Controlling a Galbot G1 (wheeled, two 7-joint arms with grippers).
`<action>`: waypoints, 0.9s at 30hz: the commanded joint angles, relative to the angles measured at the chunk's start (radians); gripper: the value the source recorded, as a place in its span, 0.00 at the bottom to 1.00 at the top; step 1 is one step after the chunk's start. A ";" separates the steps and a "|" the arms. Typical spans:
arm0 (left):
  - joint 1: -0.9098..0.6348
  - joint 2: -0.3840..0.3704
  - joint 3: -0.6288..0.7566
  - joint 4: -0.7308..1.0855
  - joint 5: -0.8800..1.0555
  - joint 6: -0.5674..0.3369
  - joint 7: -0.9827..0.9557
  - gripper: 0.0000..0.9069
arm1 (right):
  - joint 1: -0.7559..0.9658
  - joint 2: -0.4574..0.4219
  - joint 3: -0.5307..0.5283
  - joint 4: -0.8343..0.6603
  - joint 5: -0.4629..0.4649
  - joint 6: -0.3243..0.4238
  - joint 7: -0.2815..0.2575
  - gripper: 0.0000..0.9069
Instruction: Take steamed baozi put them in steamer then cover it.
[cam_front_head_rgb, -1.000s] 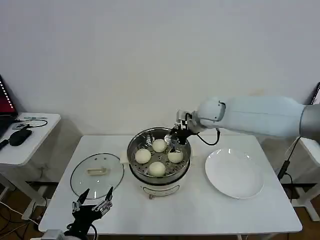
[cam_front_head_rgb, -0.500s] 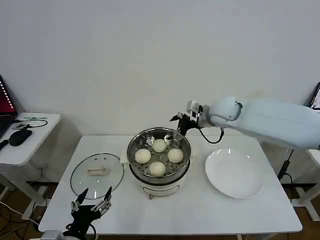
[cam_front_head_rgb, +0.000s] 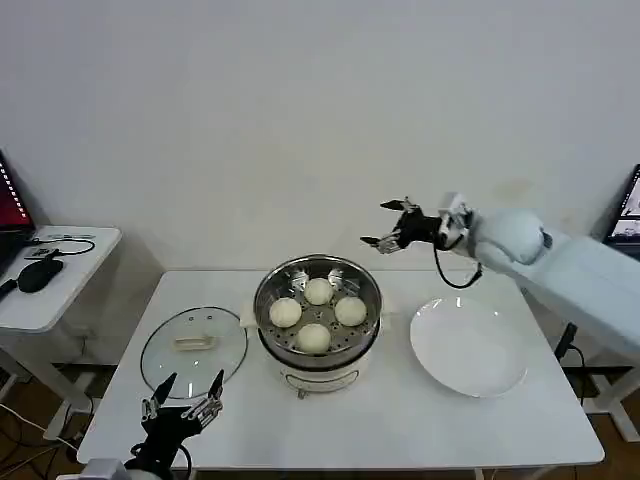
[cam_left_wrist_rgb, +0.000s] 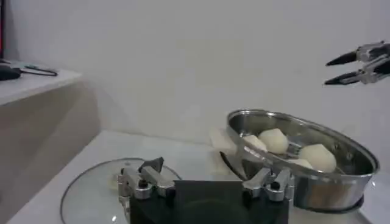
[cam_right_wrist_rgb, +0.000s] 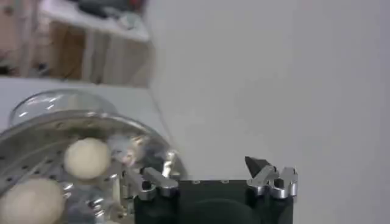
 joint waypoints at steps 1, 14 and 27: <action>-0.004 -0.002 -0.002 0.004 0.008 0.000 0.005 1.00 | -0.640 -0.018 0.735 0.040 -0.231 0.131 0.127 1.00; -0.048 -0.005 -0.040 0.052 0.059 -0.028 0.022 1.00 | -1.129 0.301 1.189 0.176 -0.393 0.300 0.224 1.00; -0.086 0.030 -0.061 0.145 0.070 -0.041 0.058 1.00 | -1.408 0.545 1.382 0.188 -0.469 0.353 0.213 1.00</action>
